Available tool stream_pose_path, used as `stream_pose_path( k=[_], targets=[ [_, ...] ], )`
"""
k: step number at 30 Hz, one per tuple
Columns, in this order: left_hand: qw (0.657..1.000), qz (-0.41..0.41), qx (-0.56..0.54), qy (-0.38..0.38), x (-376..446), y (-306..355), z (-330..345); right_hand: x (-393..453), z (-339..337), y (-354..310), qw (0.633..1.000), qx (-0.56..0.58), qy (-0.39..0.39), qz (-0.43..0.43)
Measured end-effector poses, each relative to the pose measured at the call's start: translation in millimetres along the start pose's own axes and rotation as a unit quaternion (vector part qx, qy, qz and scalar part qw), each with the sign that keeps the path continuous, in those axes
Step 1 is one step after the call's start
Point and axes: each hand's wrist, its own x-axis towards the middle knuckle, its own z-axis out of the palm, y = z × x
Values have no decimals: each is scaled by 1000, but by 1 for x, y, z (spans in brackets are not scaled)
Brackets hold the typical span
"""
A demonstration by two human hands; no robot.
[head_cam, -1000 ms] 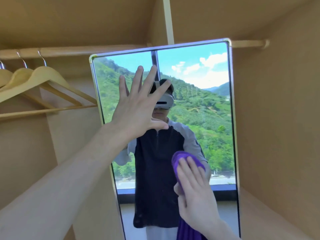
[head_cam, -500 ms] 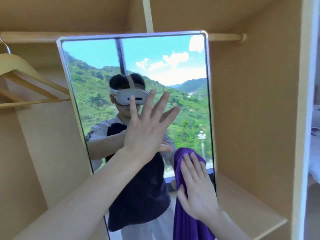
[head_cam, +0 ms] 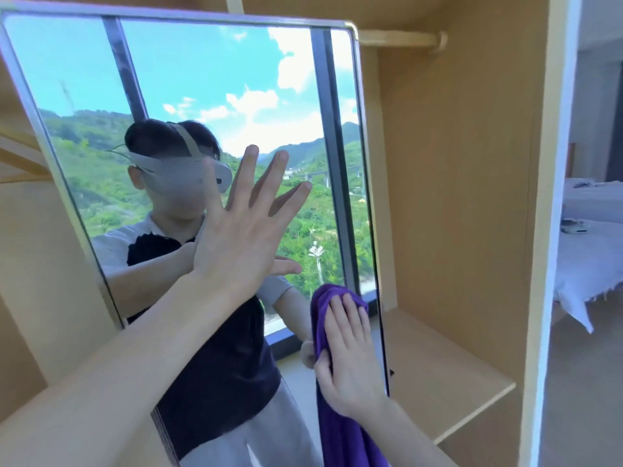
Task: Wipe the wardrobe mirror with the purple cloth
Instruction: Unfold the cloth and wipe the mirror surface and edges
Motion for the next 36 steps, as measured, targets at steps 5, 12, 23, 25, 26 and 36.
stream_pose_path(
  k=[5, 12, 23, 25, 26, 36],
  targets=[
    [1000, 10, 4, 20, 0, -4, 4, 30, -16, 28, 996, 31, 33, 73],
    [999, 12, -3, 34, -1, -4, 6, -12, 9, 21, 995, 51, 24, 84],
    [999, -12, -37, 12, 0, 1, 0, 30, -11, 12, 997, 18, -2, -80],
    [998, -29, -57, 11, -5, 7, -3, 7, -4, 28, 950, -91, -80, -286],
    [997, -36, -64, 10, -11, 10, -4, 1, -6, 40, 924, -124, -108, -344],
    [991, -53, -42, -114, -144, 71, 8, 39, -36, 58, 983, -60, -32, -171]
  ],
)
